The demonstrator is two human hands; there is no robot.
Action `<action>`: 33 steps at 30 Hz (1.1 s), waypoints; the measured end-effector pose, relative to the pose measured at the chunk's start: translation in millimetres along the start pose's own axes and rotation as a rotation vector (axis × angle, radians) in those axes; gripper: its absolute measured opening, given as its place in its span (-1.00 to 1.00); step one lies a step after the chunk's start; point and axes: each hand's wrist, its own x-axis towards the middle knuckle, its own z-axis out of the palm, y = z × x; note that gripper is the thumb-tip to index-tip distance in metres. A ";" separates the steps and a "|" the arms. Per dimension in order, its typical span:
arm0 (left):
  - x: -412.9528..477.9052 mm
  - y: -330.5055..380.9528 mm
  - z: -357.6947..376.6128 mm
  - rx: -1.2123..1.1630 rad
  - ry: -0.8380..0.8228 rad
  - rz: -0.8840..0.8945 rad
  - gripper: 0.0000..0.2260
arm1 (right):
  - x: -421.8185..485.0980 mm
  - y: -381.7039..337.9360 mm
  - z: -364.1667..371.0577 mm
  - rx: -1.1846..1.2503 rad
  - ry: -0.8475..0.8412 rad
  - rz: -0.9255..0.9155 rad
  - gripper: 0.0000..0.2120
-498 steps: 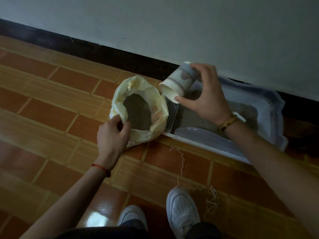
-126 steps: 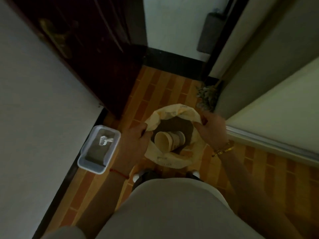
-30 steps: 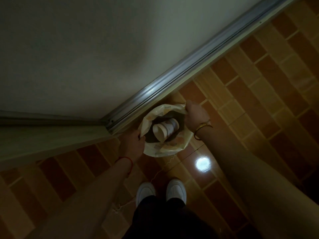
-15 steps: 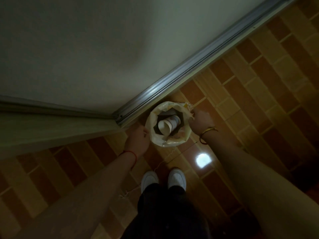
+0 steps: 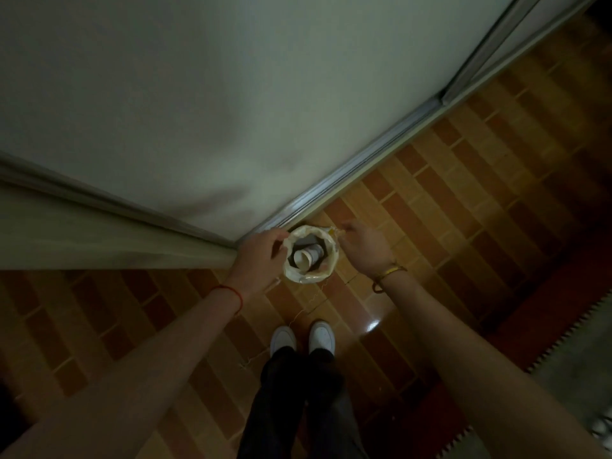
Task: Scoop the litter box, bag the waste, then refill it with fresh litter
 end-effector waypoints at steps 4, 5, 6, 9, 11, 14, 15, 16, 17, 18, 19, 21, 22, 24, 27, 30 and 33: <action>-29.9 51.1 -61.0 0.134 0.063 0.090 -0.70 | -41.5 -50.2 -56.0 -0.087 0.079 -0.118 -0.65; -38.7 61.9 -74.6 0.139 0.065 0.094 -0.70 | -51.7 -62.1 -67.9 -0.128 0.082 -0.137 -0.65; -48.5 72.3 -87.8 0.146 0.060 0.090 -0.69 | -62.5 -74.1 -79.3 -0.172 0.077 -0.151 -0.65; -81.1 101.0 -124.9 0.186 0.060 0.081 -0.69 | -96.7 -106.3 -106.8 -0.284 0.066 -0.190 -0.65; -103.9 116.9 -146.8 0.185 0.079 0.093 -0.69 | -118.1 -124.7 -120.6 -0.317 0.072 -0.204 -0.64; -135.3 135.2 -177.4 0.175 0.104 0.113 -0.71 | -146.7 -151.4 -137.0 -0.336 0.055 -0.222 -0.61; -145.1 140.1 -186.1 0.178 0.110 0.132 -0.72 | -155.0 -159.8 -141.6 -0.340 0.057 -0.232 -0.61; -154.3 144.1 -194.5 0.186 0.113 0.154 -0.73 | -162.9 -168.5 -145.8 -0.347 0.068 -0.242 -0.62; -163.4 147.0 -202.4 0.198 0.115 0.176 -0.73 | -170.8 -177.1 -149.5 -0.354 0.085 -0.251 -0.63; -172.5 149.5 -210.0 0.207 0.119 0.192 -0.74 | -178.5 -186.0 -152.6 -0.360 0.105 -0.261 -0.64; -181.3 151.3 -217.4 0.210 0.126 0.200 -0.74 | -186.1 -194.8 -155.5 -0.364 0.122 -0.274 -0.66; -200.2 155.0 -232.0 0.201 0.142 0.208 -0.74 | -201.9 -213.3 -159.8 -0.359 0.136 -0.300 -0.67; -210.0 156.8 -238.7 0.195 0.154 0.213 -0.75 | -209.8 -222.6 -161.8 -0.354 0.137 -0.309 -0.66; -228.7 159.0 -250.6 0.190 0.183 0.222 -0.75 | -223.7 -239.0 -164.5 -0.353 0.131 -0.318 -0.66; -253.8 157.7 -266.6 0.167 0.224 0.214 -0.75 | -240.4 -261.4 -166.4 -0.366 0.124 -0.354 -0.65; -276.9 153.6 -278.3 0.129 0.259 0.168 -0.74 | -253.2 -280.2 -167.0 -0.360 0.107 -0.403 -0.65; -304.8 150.2 -285.3 0.094 0.318 0.135 -0.74 | -265.3 -297.2 -166.6 -0.343 0.076 -0.490 -0.65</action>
